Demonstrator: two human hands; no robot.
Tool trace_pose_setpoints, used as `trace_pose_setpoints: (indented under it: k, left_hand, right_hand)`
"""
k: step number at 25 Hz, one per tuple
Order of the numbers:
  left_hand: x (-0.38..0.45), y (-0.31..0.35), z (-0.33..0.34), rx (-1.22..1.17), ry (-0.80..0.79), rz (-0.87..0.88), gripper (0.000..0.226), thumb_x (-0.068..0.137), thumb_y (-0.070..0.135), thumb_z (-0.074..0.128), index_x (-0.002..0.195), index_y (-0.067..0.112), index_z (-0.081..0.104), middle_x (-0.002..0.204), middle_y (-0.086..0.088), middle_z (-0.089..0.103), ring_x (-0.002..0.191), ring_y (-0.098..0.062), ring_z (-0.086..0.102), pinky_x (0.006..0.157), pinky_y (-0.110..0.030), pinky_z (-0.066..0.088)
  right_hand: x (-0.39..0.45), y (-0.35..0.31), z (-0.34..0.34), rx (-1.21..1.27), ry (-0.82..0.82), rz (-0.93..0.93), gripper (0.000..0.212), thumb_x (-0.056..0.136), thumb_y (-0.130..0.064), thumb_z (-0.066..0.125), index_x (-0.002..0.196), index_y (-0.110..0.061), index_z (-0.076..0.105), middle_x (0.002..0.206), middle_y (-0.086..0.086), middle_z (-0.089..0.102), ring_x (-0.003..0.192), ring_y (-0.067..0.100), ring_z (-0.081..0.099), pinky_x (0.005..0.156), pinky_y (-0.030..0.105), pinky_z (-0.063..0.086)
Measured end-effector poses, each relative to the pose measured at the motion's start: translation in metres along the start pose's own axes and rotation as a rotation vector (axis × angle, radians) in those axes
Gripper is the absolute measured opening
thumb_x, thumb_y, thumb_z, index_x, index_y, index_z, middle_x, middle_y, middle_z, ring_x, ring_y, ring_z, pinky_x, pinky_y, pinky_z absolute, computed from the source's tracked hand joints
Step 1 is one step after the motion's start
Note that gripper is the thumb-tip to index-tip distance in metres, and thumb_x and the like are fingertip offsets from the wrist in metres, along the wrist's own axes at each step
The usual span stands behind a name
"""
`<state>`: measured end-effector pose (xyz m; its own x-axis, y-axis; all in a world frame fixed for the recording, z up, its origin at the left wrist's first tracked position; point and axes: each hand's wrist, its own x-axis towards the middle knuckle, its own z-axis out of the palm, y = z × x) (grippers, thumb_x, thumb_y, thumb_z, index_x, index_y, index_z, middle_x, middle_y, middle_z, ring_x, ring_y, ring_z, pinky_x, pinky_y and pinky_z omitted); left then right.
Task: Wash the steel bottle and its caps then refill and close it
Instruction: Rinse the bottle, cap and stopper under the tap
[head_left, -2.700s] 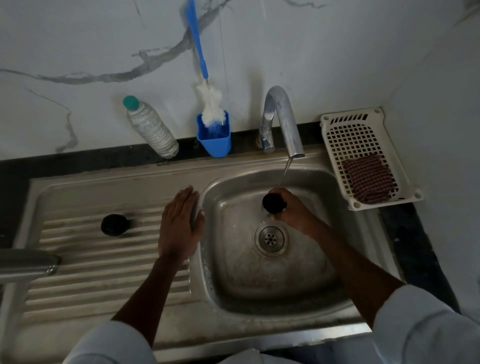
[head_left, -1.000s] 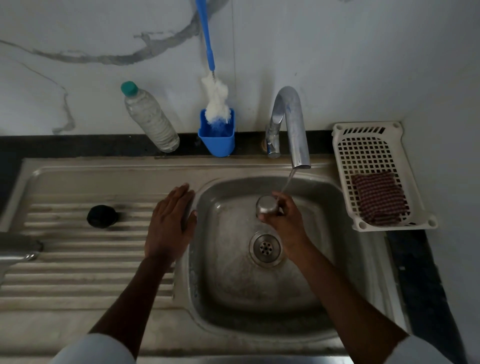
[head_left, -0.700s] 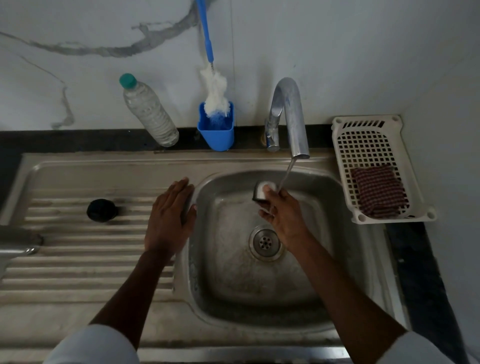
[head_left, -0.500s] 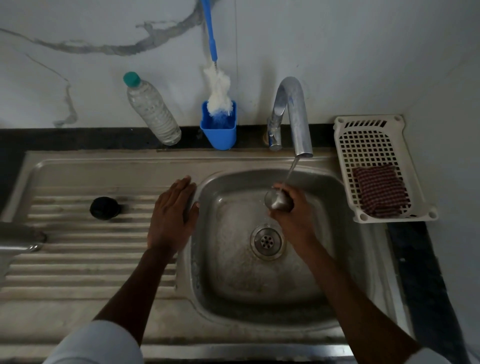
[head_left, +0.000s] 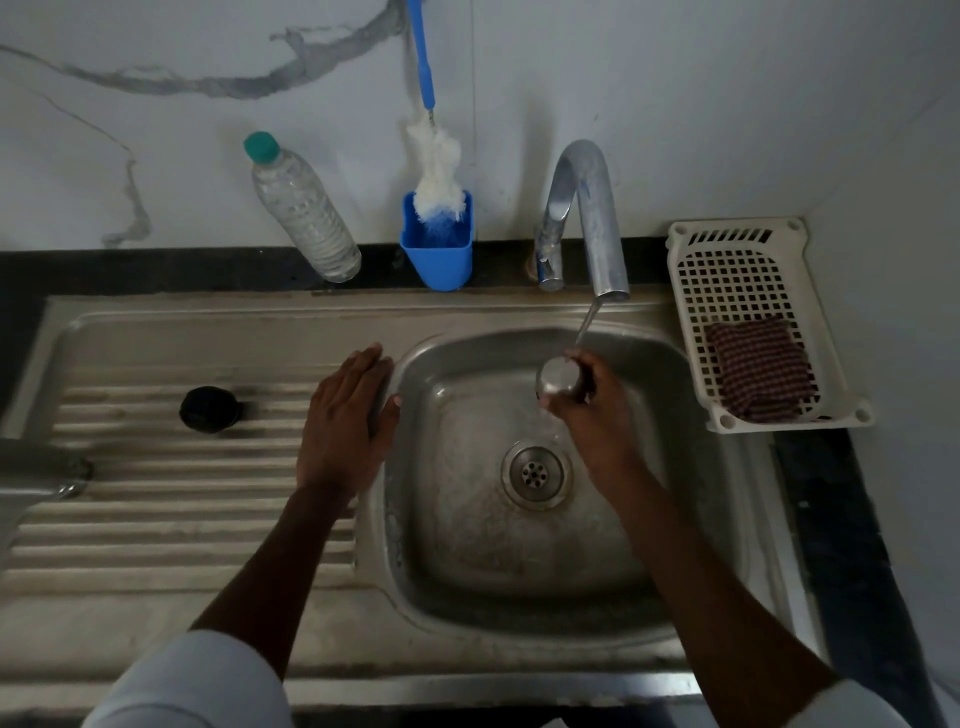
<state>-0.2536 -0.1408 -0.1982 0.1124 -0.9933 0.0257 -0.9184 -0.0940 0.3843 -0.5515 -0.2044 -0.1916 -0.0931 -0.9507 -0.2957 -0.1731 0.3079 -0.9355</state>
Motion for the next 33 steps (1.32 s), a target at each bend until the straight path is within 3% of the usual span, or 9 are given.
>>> trace_pose_setpoints:
  k: [2, 5, 7, 10, 15, 19, 21, 29, 33]
  left_hand:
    - [0.0, -0.001, 0.001, 0.002, -0.004, -0.002, 0.052, 0.108, 0.041, 0.048, 0.156, 0.02, 0.046, 0.168, 0.001, 0.036, 0.156, -0.017, 0.029, 0.126, -0.045, 0.029]
    - [-0.001, -0.001, 0.002, 0.0, 0.005, -0.005, 0.053, 0.107, 0.041, 0.048, 0.155, 0.02, 0.046, 0.167, 0.0, 0.037, 0.156, -0.018, 0.03, 0.126, -0.046, 0.029]
    - [0.0, -0.001, 0.002, -0.002, 0.015, 0.003, 0.053, 0.106, 0.043, 0.045, 0.155, 0.02, 0.047, 0.167, 0.0, 0.038, 0.155, -0.018, 0.032, 0.125, -0.045, 0.03]
    - [0.001, -0.003, 0.003, -0.004, 0.021, 0.016, 0.054, 0.105, 0.043, 0.047, 0.154, 0.02, 0.049, 0.166, 0.0, 0.039, 0.155, -0.018, 0.033, 0.125, -0.043, 0.03]
    - [0.001, -0.005, 0.005, 0.004, 0.02, 0.024, 0.053, 0.106, 0.042, 0.048, 0.153, 0.019, 0.049, 0.166, -0.001, 0.039, 0.155, -0.019, 0.033, 0.125, -0.045, 0.031]
    - [0.001, -0.004, 0.005, 0.005, 0.026, 0.026, 0.055, 0.105, 0.044, 0.045, 0.153, 0.018, 0.049, 0.166, -0.001, 0.039, 0.154, -0.02, 0.034, 0.124, -0.046, 0.032]
    - [0.002, -0.005, 0.005, 0.003, 0.027, 0.029, 0.055, 0.105, 0.044, 0.046, 0.154, 0.019, 0.049, 0.166, -0.001, 0.039, 0.154, -0.02, 0.034, 0.124, -0.046, 0.031]
    - [0.0, -0.006, 0.006, -0.006, 0.052, 0.049, 0.053, 0.104, 0.041, 0.049, 0.151, 0.017, 0.053, 0.165, -0.002, 0.042, 0.153, -0.022, 0.036, 0.123, -0.047, 0.033]
    - [0.0, -0.005, 0.004, -0.012, 0.036, 0.033, 0.055, 0.103, 0.042, 0.048, 0.152, 0.018, 0.051, 0.165, -0.001, 0.041, 0.154, -0.021, 0.035, 0.124, -0.044, 0.031]
  right_hand:
    - [0.008, -0.002, 0.004, 0.148, -0.054, 0.101, 0.061, 0.081, 0.0, 0.08, 0.136, -0.02, 0.061, 0.131, 0.004, 0.067, 0.116, 0.016, 0.065, 0.092, 0.028, 0.057]
    - [0.0, -0.005, -0.003, -0.101, -0.187, 0.013, 0.064, 0.074, 0.001, 0.086, 0.13, -0.022, 0.066, 0.121, -0.002, 0.068, 0.109, 0.01, 0.065, 0.083, 0.013, 0.053]
    - [-0.003, 0.003, -0.009, -0.181, -0.157, -0.06, 0.068, 0.066, 0.007, 0.087, 0.124, -0.023, 0.067, 0.121, -0.004, 0.068, 0.111, 0.009, 0.064, 0.088, 0.019, 0.054]
    - [0.008, -0.004, -0.003, 0.114, -0.1, 0.061, 0.064, 0.075, 0.008, 0.081, 0.129, -0.022, 0.063, 0.128, 0.002, 0.069, 0.116, 0.016, 0.066, 0.094, 0.034, 0.057]
    - [0.0, -0.005, -0.007, 0.045, -0.26, 0.094, 0.06, 0.072, 0.007, 0.084, 0.124, -0.019, 0.069, 0.122, 0.009, 0.072, 0.107, 0.021, 0.068, 0.08, 0.024, 0.059]
    - [0.01, -0.014, -0.014, 0.771, -0.163, 0.456, 0.025, 0.096, -0.016, 0.068, 0.119, -0.008, 0.066, 0.135, 0.021, 0.065, 0.116, 0.031, 0.067, 0.092, 0.038, 0.058]
    - [0.008, -0.023, -0.003, 1.048, -0.197, 0.656, 0.031, 0.1, -0.031, 0.062, 0.118, -0.006, 0.065, 0.13, 0.028, 0.066, 0.117, 0.038, 0.067, 0.095, 0.042, 0.058]
    - [-0.002, -0.003, 0.008, 1.396, -0.149, 0.852, 0.06, 0.093, -0.041, 0.072, 0.128, 0.006, 0.057, 0.11, 0.028, 0.069, 0.091, 0.037, 0.071, 0.071, 0.039, 0.061]
    - [-0.009, -0.001, 0.017, 1.311, -0.232, 0.886, 0.064, 0.092, -0.04, 0.073, 0.135, 0.004, 0.056, 0.112, 0.025, 0.068, 0.09, 0.034, 0.071, 0.07, 0.039, 0.062]
